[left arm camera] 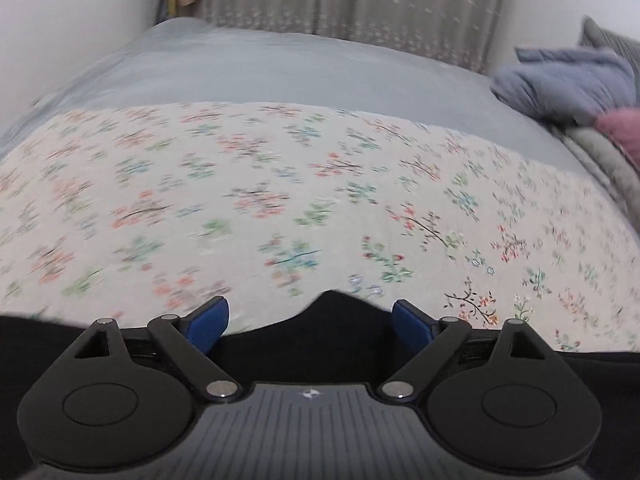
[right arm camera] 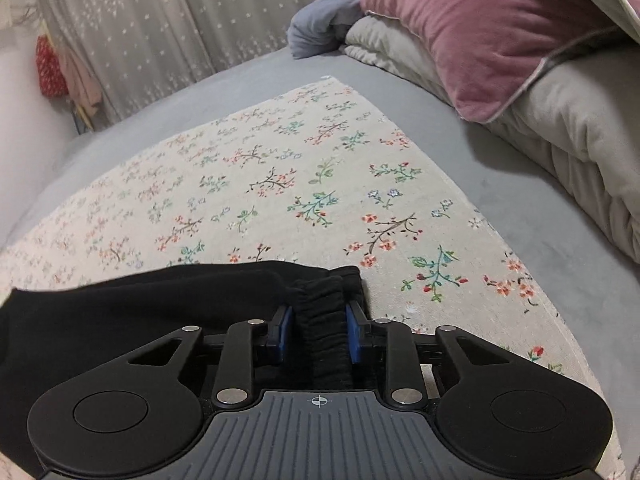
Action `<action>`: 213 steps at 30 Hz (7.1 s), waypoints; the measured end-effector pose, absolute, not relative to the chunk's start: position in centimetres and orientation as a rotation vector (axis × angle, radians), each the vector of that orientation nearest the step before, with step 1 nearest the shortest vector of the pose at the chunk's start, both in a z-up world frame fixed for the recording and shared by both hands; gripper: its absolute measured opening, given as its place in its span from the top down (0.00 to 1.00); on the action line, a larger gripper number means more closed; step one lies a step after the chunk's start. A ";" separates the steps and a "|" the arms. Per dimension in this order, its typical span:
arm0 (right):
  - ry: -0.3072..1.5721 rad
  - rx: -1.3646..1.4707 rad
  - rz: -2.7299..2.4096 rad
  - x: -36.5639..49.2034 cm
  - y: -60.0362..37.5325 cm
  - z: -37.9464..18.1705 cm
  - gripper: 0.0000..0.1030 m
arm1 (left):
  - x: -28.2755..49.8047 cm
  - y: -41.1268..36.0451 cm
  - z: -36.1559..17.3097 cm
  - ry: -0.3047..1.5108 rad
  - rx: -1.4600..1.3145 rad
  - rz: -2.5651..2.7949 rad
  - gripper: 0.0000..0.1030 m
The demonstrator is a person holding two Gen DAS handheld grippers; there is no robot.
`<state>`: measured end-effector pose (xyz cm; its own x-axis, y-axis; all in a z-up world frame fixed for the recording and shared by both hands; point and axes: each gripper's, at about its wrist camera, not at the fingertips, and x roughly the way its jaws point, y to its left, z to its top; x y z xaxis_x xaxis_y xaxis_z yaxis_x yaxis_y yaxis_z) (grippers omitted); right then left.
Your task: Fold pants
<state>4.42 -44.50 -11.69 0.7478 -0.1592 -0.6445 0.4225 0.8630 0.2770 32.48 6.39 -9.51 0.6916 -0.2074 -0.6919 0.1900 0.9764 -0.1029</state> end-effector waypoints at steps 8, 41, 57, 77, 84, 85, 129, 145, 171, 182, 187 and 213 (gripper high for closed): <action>0.578 0.348 -0.348 4.4 -43.8 -10.0 0.78 | 32.8 5.6 -9.5 0.675 0.008 -0.198 0.86; 0.625 -0.044 0.042 8.5 -25.5 -10.2 0.52 | 16.6 1.9 -9.9 0.678 0.018 -0.128 0.29; 0.753 -0.068 0.021 6.1 -25.2 -12.6 0.52 | 17.0 7.3 -14.6 0.672 -0.008 -0.067 0.20; 0.744 0.025 -0.323 -0.7 -33.8 -11.2 0.65 | 14.5 14.8 -12.5 0.677 -0.141 0.158 0.23; 0.610 0.417 -0.376 -4.9 -39.0 -9.5 0.54 | 12.0 12.3 -10.8 0.656 -0.101 0.088 0.23; 0.595 0.401 -0.428 -5.1 -39.3 -9.2 0.48 | 11.9 11.7 -10.7 0.655 -0.096 0.079 0.23; 0.258 1.060 -0.454 -4.7 -39.8 -15.2 0.82 | 14.9 5.4 -12.3 0.785 -0.061 -0.042 0.19; 0.273 -0.442 -0.148 3.7 -12.3 -10.3 0.85 | 14.7 5.9 -11.0 0.786 -0.535 -0.487 0.12; 0.440 -0.517 0.065 4.8 -8.6 -12.2 0.92 | 16.3 0.9 -13.9 1.067 -0.818 -0.694 0.02; 0.351 -0.530 0.017 4.5 -6.7 -12.5 0.82 | 17.9 0.9 -11.6 0.899 -0.612 -0.624 0.64; 0.393 -0.625 -0.045 4.7 -6.8 -13.4 0.69 | 19.2 3.5 -9.7 0.829 -0.591 -0.595 0.64; 0.303 -0.473 0.217 16.6 19.3 -10.5 0.93 | 22.8 30.1 -9.5 0.588 -0.422 -0.202 0.63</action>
